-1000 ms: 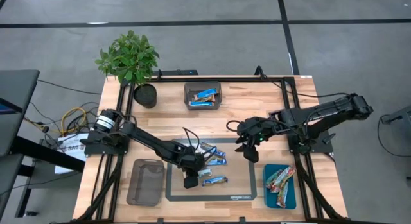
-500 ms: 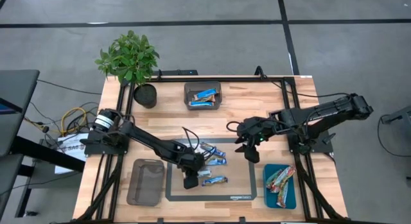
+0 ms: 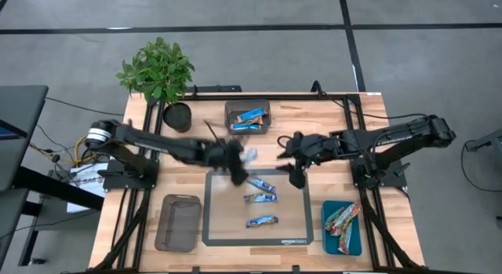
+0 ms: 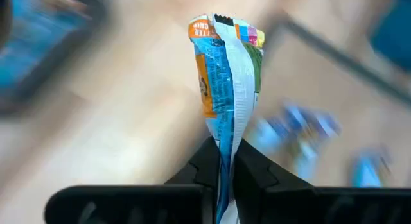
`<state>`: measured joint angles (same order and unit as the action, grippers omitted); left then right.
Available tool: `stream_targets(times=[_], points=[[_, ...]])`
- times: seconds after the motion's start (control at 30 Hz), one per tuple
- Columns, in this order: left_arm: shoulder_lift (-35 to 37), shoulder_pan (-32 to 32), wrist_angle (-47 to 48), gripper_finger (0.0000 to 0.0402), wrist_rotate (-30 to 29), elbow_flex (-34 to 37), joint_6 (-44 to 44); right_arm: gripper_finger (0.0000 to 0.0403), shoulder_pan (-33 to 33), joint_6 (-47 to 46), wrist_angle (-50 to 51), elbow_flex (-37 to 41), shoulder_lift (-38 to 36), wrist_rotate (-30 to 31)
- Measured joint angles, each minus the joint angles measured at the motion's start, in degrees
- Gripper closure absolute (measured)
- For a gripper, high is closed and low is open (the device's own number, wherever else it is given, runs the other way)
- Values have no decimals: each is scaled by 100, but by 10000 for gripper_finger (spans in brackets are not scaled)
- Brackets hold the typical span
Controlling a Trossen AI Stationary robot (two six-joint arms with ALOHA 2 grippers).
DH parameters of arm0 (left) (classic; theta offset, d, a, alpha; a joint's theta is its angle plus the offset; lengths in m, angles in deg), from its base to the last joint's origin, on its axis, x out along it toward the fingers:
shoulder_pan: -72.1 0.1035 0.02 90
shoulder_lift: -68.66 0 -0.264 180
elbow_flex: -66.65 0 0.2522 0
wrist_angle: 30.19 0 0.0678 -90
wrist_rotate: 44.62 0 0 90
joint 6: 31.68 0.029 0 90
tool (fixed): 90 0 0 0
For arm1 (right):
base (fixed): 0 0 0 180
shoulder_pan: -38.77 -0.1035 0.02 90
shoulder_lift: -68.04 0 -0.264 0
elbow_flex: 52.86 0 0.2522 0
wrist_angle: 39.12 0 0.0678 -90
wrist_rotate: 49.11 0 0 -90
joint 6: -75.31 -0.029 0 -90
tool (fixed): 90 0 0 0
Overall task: Pick and place Granola Bars by type
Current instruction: Put the yellow granola bar into the top black transparent bin, then put the blue granola bar into the bottom black transparent bin
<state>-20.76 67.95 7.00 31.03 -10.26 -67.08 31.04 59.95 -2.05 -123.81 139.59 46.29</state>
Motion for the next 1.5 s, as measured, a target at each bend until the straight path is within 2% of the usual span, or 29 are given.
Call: stream_targets(times=[0.13, 0.2, 0.43, 0.6, 0.67, 0.77, 0.97, 1.1, 1.3, 1.4, 1.5], points=[[477, 850, 131, 381, -544, 0, 147, 226, 277, 233, -5, -144, 0, 820], [609, 1337, 121, 381, -536, -24, 332, 226, 456, 388, 0, -233, 0, 1141], [482, 2607, -45, 385, 252, -249, 1056, 226, 1271, 878, 24, -525, 0, 1466], [257, 3102, -730, 378, 910, -269, 1346, 226, 1748, 1086, 31, -632, 1, 1439], [46, 3176, -1042, 377, 1197, -262, 1387, 226, 1854, 1128, 25, -645, 0, 1437], [-257, 3218, -1355, 376, 1306, -254, 1554, 226, 1949, 1140, 51, -645, 0, 1423], [-544, 3260, -1675, 369, 881, -256, 1767, 226, 1989, 1146, 88, -645, 0, 1420], [-544, 3411, -1690, 337, 1053, -258, 1784, 226, 1989, 1151, 144, -645, 0, 1410], [-544, 3539, -1695, 267, 1169, -258, 1551, 226, 1989, 1151, 155, -645, 0, 1398], [-539, 3508, -1699, 247, 1440, -258, 1547, 226, 1989, 1150, 157, -645, 0, 1304], [-383, 3358, -1758, 244, 1941, -258, 1913, 226, 1989, 1138, 158, -645, 0, 886]])
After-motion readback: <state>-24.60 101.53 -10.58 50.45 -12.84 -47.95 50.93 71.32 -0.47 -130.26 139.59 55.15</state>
